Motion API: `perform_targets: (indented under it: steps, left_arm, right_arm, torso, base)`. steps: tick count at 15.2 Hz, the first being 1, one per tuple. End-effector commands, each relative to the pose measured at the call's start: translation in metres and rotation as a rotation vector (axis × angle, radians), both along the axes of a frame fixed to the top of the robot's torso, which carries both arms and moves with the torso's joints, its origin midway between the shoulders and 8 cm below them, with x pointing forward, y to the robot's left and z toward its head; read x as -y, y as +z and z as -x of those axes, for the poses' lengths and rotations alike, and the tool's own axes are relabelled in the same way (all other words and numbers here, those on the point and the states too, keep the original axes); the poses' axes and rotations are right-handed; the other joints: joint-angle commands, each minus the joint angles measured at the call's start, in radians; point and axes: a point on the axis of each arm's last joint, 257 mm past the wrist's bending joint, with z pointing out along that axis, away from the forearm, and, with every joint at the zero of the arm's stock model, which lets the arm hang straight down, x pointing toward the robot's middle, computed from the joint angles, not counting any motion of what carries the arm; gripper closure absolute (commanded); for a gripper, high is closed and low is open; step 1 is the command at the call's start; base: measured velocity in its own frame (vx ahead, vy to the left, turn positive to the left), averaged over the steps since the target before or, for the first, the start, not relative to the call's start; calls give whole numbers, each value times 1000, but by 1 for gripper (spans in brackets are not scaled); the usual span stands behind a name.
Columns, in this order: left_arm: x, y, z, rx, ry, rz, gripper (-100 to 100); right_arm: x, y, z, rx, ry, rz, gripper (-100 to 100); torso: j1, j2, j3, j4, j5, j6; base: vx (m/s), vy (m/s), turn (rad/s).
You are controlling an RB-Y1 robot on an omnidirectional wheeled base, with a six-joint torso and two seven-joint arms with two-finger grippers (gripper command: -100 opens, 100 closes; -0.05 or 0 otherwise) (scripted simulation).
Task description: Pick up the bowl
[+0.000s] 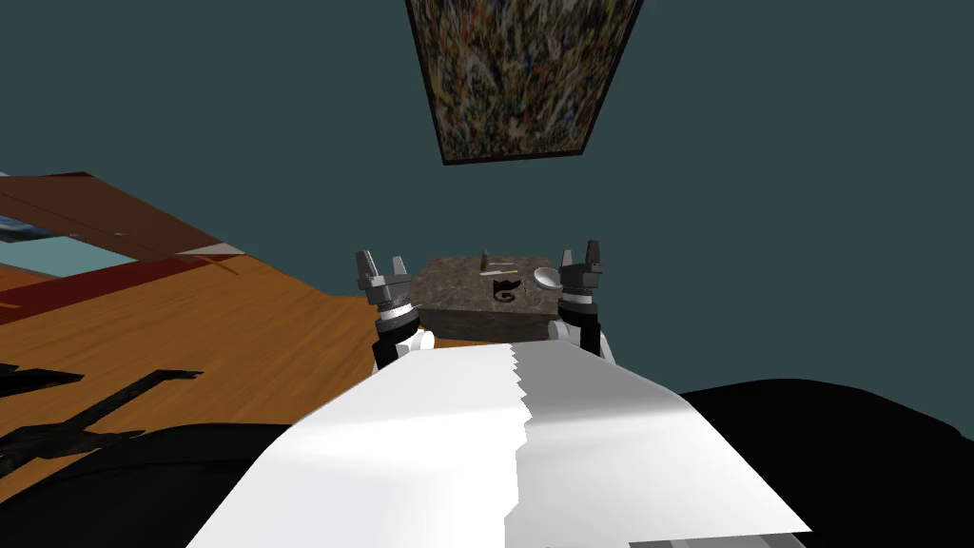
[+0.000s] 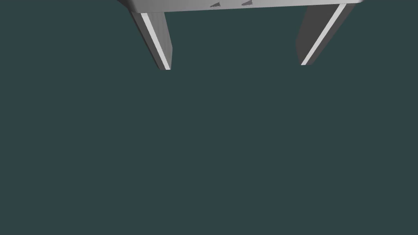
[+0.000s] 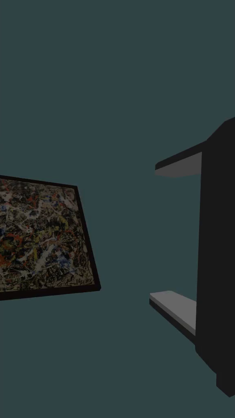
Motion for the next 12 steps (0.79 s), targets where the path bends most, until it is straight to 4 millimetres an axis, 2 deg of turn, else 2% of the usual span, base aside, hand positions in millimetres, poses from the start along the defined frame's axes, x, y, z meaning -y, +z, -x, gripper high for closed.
perform_targets:
  steps: [1,5,6,7,8,9,10,11,12]
  left_arm:
    - [0,0,0,0,0,0,0]
    - [0,0,0,0,0,0,0]
    - [0,0,0,0,0,0,0]
    - [0,0,0,0,0,0,0]
    - [0,0,0,0,0,0,0]
    - [0,0,0,0,0,0,0]
    - [0,0,0,0,0,0,0]
    - [0,0,0,0,0,0,0]
    - [0,0,0,0,0,0,0]
  right_arm:
    - [-4,-6,-3,-22,16,37,-100]
    - [-9,-20,-10,-68,42,99,-100]
    - [-11,-31,-14,-97,53,129,-100]
    - [-11,-31,-14,-99,56,136,-100]
    - [-12,-43,-18,-132,64,163,-100]
    - [-13,-43,-18,-134,70,175,-100]
    - [-13,-57,-22,-170,77,202,-100]
    - [-14,-58,-22,-173,84,217,-100]
    - [-12,-73,-25,-213,89,241,-100]
  torso:
    - [0,0,0,0,0,0]
    - [1,4,2,1,0,0]
    - [2,4,2,1,0,0]
    - [2,4,2,1,0,0]
    - [1,3,2,1,0,0]
    - [1,2,1,1,0,0]
    - [1,2,1,0,0,0]
    - [2,2,1,0,0,0]
    - [2,1,1,0,0,0]
  base:
    - [-23,9,26]
    - [-56,26,49]
    - [-39,27,77]
    - [-29,24,60]
    - [-22,28,82]
    - [-17,27,67]
    - [-16,31,100]
    - [-18,36,77]
    - [-21,49,100]
